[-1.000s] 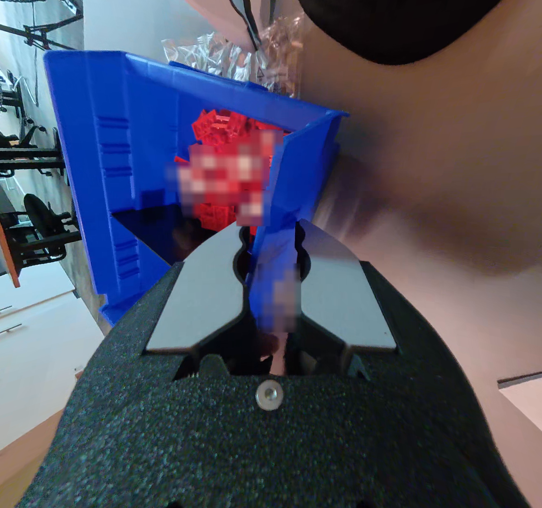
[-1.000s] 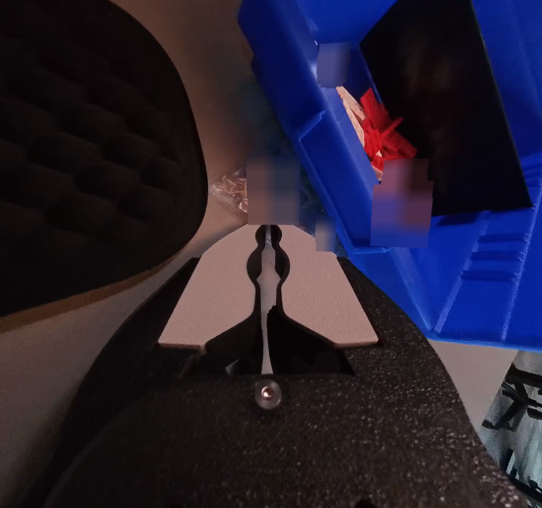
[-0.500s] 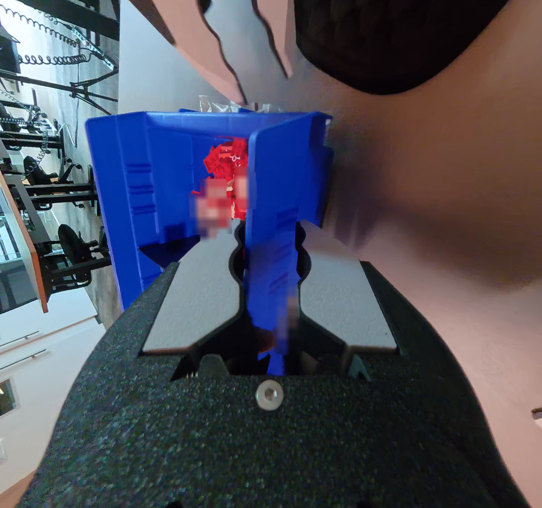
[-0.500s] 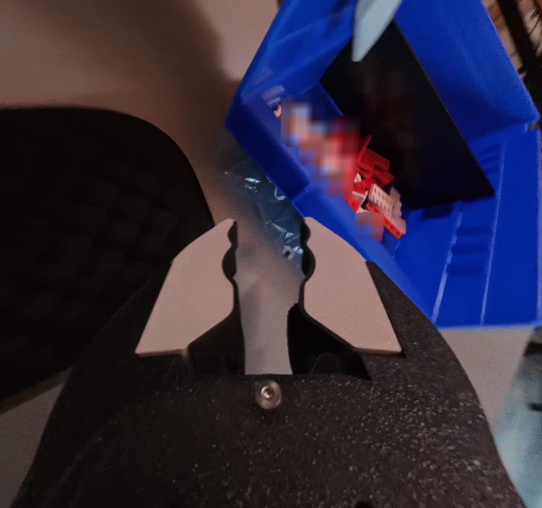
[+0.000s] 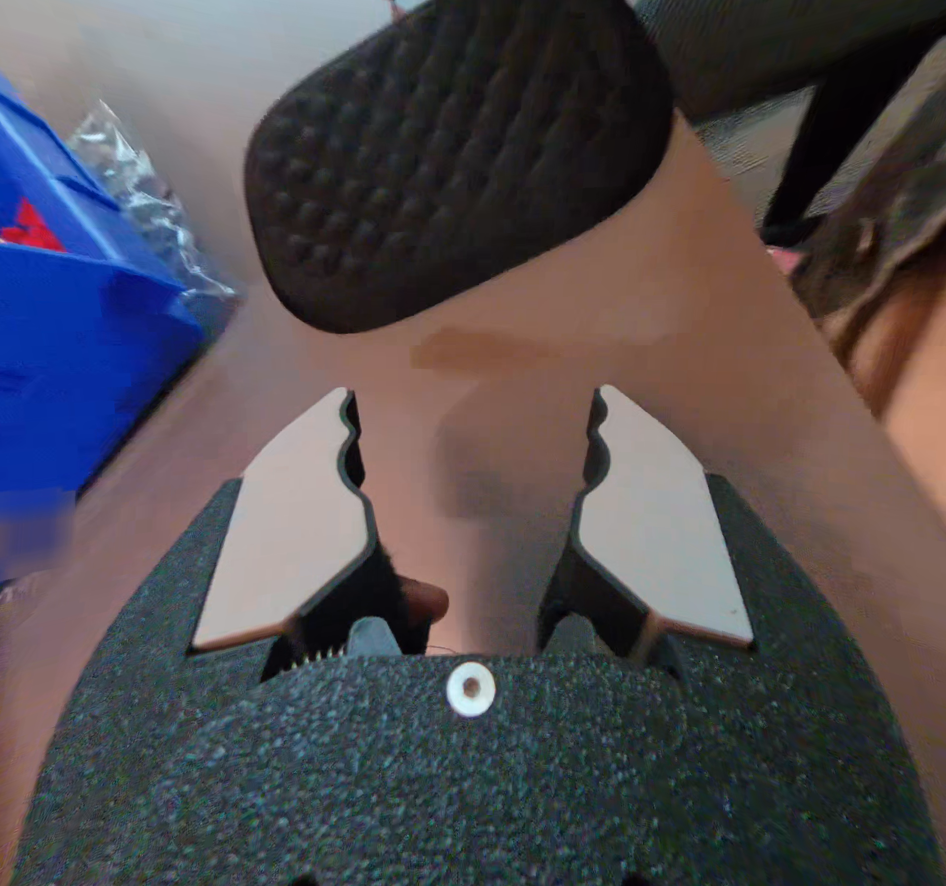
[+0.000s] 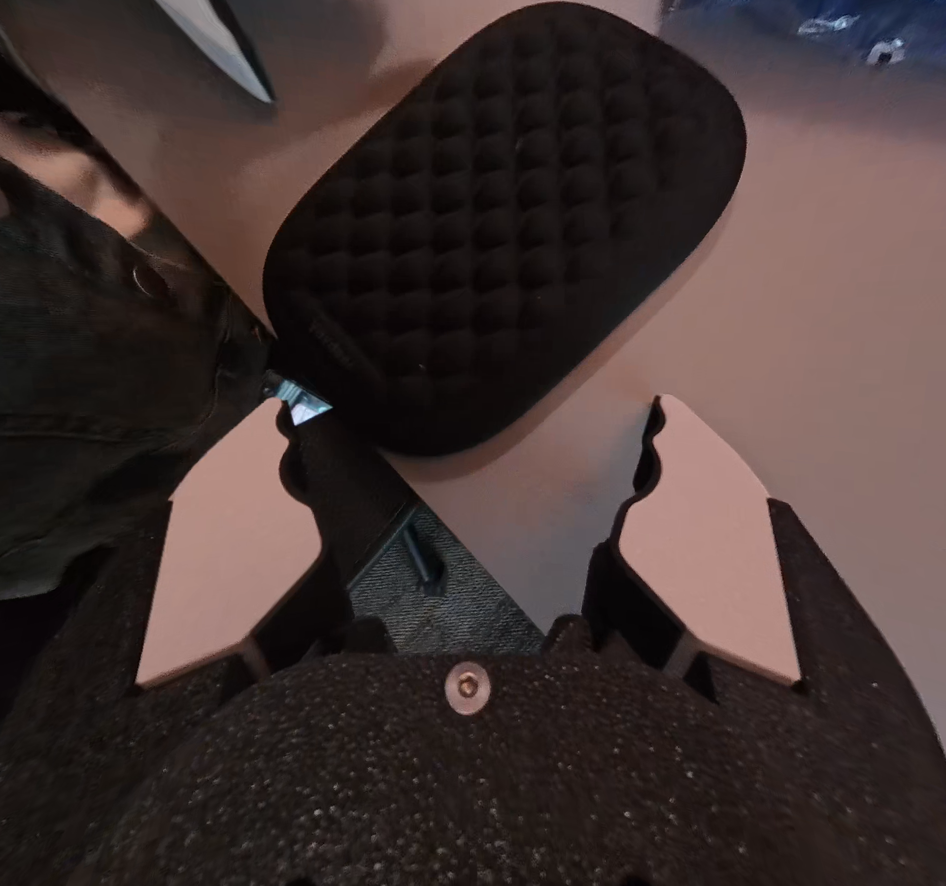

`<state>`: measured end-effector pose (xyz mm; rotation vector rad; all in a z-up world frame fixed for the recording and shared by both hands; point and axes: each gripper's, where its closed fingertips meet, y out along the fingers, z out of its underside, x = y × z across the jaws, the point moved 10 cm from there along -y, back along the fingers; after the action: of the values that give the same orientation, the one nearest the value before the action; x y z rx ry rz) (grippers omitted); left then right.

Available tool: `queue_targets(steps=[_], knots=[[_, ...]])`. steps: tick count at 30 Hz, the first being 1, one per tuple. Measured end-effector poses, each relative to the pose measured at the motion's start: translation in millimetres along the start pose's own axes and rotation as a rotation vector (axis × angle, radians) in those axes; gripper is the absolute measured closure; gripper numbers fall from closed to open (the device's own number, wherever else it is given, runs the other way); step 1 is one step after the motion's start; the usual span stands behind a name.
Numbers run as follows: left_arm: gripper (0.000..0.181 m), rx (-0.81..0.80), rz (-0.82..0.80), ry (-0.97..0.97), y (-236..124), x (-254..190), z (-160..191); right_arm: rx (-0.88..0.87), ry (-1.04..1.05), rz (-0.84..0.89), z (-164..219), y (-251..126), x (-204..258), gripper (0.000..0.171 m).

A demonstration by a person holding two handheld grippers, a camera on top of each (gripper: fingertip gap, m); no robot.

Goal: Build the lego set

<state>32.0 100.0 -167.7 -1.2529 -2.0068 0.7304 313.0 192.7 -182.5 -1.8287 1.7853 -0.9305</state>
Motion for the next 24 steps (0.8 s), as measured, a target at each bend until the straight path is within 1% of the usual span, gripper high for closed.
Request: queue_targets(steps=[2,4,5,7,8,10,11,13,14,15,16,18,21,24], knots=[[0.11,-0.011,0.005,-0.053,13.2,-8.0,-6.5,0.012,-0.06,0.016,5.3,1.1,5.3,0.04],[0.115,0.018,-0.003,-0.099,21.6,-6.8,-14.9,0.041,-0.138,0.074,8.9,5.6,11.8,0.039],[0.119,0.023,0.025,-0.113,25.2,-5.8,-18.5,0.056,-0.178,0.121,10.1,9.0,14.1,0.041],[0.123,0.01,0.107,-0.191,35.4,-4.1,-24.8,0.023,-0.226,0.203,10.3,16.1,15.4,0.056],[0.127,0.01,0.116,-0.234,39.2,-1.7,-27.3,-0.006,-0.25,0.185,10.8,18.1,16.3,0.059],[0.133,0.036,0.113,-0.218,41.3,4.3,-30.1,-0.053,-0.248,0.152,12.8,16.6,15.4,0.063],[0.138,0.05,0.109,-0.214,42.2,7.0,-31.8,-0.097,-0.221,0.116,12.9,14.3,15.0,0.067],[0.145,0.078,0.102,-0.206,45.0,11.6,-36.3,-0.154,-0.135,0.042,15.4,8.5,7.5,0.067],[0.147,0.082,0.1,-0.211,47.7,13.5,-39.1,-0.166,-0.124,0.032,17.4,5.4,3.1,0.067],[0.147,0.073,0.094,-0.215,51.7,15.0,-42.5,-0.158,-0.124,0.051,20.0,2.1,-1.6,0.068],[0.137,0.053,0.082,-0.237,58.6,16.8,-47.5,-0.15,-0.12,0.077,22.5,-2.3,-6.7,0.068],[0.131,0.043,0.048,-0.232,72.7,23.5,-61.2,-0.135,-0.106,0.113,29.0,-14.0,-17.6,0.07],[0.119,0.044,0.049,-0.195,102.2,35.7,-91.8,-0.098,-0.078,0.141,45.5,-39.6,-40.8,0.07],[0.117,0.041,0.074,-0.159,131.8,46.3,-122.6,-0.064,-0.074,0.146,64.4,-69.4,-67.7,0.07]])
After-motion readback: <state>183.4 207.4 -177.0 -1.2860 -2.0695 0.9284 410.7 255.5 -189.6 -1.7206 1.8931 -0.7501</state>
